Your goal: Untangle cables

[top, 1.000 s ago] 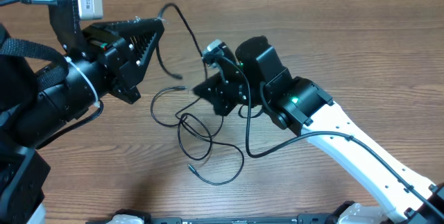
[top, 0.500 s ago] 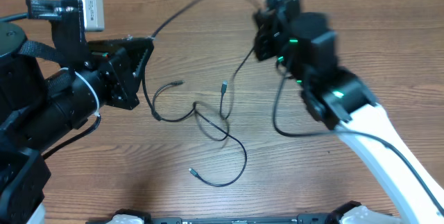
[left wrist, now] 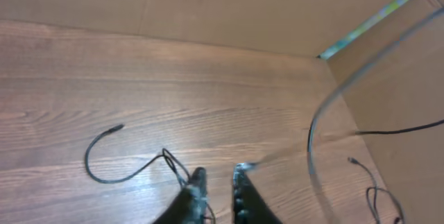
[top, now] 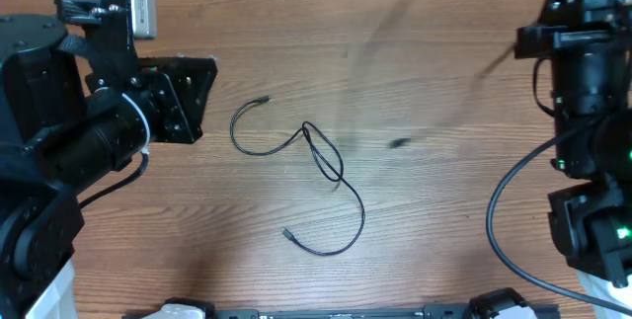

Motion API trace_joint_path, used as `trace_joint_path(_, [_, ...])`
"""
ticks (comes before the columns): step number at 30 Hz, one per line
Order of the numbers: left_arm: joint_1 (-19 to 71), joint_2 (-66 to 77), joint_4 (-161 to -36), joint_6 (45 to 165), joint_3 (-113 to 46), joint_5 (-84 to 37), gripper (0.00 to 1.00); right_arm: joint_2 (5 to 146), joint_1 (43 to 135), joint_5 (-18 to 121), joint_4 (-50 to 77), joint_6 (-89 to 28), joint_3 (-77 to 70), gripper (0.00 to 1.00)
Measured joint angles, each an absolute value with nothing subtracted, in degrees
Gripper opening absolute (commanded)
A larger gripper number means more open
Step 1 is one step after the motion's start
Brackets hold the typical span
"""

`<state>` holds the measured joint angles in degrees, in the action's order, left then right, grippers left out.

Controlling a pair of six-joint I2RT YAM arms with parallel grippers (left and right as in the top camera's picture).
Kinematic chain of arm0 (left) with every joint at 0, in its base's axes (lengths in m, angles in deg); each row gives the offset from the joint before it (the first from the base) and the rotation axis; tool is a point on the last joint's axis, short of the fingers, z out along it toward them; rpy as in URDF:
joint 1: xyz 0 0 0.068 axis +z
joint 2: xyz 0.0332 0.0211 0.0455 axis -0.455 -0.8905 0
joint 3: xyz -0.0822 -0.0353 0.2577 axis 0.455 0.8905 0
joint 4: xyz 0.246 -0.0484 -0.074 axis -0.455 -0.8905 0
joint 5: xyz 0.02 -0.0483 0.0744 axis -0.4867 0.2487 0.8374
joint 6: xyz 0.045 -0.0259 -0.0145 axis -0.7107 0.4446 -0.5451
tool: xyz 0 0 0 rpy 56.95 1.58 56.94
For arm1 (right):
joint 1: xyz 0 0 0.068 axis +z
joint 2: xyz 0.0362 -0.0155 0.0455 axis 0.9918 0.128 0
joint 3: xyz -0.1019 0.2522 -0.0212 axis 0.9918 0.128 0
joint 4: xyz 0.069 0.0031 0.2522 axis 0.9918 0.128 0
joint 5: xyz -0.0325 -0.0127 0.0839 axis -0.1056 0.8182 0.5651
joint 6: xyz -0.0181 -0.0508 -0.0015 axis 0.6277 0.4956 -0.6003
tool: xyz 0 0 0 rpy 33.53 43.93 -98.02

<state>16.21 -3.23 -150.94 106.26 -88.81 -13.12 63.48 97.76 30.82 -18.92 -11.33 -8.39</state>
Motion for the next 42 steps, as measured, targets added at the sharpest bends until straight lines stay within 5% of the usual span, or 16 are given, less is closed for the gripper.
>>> trace_joint_path(7, [16.21,-4.17,-155.05,105.28,-88.81,-12.94,0.22,66.56,88.08,29.94,-13.02,-10.68,-8.41,0.04])
trace_joint_path(16, [16.21,-4.27,-159.27,103.57,-88.81,-13.05,0.22,79.35,64.50,31.60,-10.66,-10.68,-8.41,0.04])
trace_joint_path(33, [16.21,-4.27,-160.65,103.71,-88.81,-15.41,0.24,99.04,31.49,45.09,-17.37,-6.72,-8.41,0.05])
trace_joint_path(34, [16.21,-4.27,-160.65,103.92,-88.81,-15.61,0.23,99.83,29.57,44.09,-17.48,-7.64,-8.41,0.18])
trace_joint_path(35, [16.21,-4.27,-160.65,104.05,-88.81,-15.87,0.24,100.50,27.99,42.93,-17.57,-8.82,-8.41,0.66])
trace_joint_path(36, [16.21,-4.30,-160.65,104.16,-88.81,-16.24,0.24,101.03,26.44,42.03,-17.79,-10.07,-8.41,1.00])
trace_joint_path(42, [16.21,-4.84,-160.65,104.60,-88.81,-18.21,0.24,101.57,23.25,41.72,-18.79,-14.83,-8.41,1.00])
